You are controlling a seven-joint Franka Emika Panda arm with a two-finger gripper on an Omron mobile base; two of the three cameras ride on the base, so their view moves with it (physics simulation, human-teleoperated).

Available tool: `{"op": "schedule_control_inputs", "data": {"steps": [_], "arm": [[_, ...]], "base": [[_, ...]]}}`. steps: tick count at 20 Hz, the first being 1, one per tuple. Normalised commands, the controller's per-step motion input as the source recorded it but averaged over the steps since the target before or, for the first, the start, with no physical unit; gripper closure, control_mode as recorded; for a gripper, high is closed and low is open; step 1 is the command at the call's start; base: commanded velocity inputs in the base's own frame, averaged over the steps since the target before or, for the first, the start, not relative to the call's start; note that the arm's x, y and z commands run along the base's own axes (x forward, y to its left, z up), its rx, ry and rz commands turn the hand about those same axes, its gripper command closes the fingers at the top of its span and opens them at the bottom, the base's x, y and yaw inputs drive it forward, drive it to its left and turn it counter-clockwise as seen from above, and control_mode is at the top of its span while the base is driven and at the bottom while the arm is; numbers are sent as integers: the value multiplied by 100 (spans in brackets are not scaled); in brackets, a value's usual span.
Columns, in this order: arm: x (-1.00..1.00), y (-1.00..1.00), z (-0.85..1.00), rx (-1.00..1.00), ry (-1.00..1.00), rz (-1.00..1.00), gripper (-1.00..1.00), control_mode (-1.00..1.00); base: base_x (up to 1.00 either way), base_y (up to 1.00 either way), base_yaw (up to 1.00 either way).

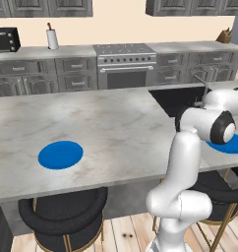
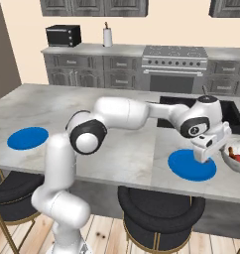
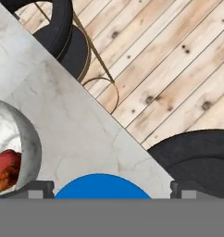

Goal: Pick the chicken drumstick and bell pepper from their plates and place them in the bowl. Then put the bowl in the fridge.

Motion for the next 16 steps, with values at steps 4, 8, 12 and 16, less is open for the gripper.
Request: {"op": "schedule_control_inputs", "data": {"steps": [4, 8, 12, 16], "arm": [[35, -40, -2, 0, -4, 9, -100, -100], [36, -24, -22, 0, 1, 5, -100, -100], [38, -23, -22, 1, 0, 8, -100, -100], [25, -32, -21, 5, 3, 21, -100, -100]], "base": [[0, 0, 0], [0, 0, 0], [0, 0, 0], [0, 0, 0]]}}
